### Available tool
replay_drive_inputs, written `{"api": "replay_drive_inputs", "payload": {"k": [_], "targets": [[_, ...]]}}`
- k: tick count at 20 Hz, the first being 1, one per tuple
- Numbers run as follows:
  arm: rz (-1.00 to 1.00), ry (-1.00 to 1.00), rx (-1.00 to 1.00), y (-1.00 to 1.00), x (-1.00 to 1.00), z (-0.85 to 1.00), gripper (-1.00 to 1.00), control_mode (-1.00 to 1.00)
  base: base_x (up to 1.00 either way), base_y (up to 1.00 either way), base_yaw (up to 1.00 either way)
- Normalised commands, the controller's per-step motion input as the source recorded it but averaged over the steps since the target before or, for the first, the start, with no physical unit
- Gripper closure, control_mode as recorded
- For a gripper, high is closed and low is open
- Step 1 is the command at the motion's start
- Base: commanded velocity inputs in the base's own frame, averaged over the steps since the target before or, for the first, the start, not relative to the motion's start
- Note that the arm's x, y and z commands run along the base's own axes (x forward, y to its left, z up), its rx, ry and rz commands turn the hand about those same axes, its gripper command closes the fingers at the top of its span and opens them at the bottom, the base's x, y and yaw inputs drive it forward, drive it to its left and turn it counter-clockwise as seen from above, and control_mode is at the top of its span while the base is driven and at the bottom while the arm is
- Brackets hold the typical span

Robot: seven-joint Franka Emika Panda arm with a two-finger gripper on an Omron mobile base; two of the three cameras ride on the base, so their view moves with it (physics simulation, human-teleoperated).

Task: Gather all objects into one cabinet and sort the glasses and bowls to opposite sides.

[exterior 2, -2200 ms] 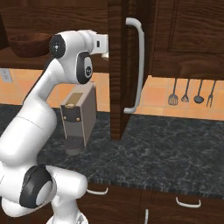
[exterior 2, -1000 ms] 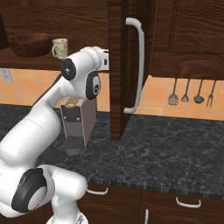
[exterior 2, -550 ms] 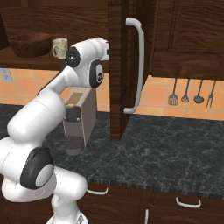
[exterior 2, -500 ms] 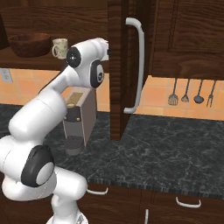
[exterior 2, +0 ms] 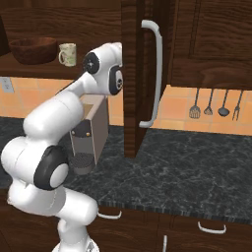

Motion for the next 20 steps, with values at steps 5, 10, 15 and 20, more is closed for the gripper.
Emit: {"api": "replay_drive_inputs", "payload": {"k": [5,10,15,20], "targets": [[0.0,0.01,0.02,-0.28,0.35,0.0,1.0,-1.0,0.0,0.0,0.0],[0.0,0.0,0.0,-0.23,-0.15,-0.17,1.0,-1.0,0.0,0.0,0.0],[0.0,-0.05,0.0,-0.07,-0.51,-0.32,1.0,-1.0,0.0,0.0,0.0],[0.0,0.01,0.0,0.14,-0.46,-0.12,1.0,-1.0,0.0,0.0,0.0]]}}
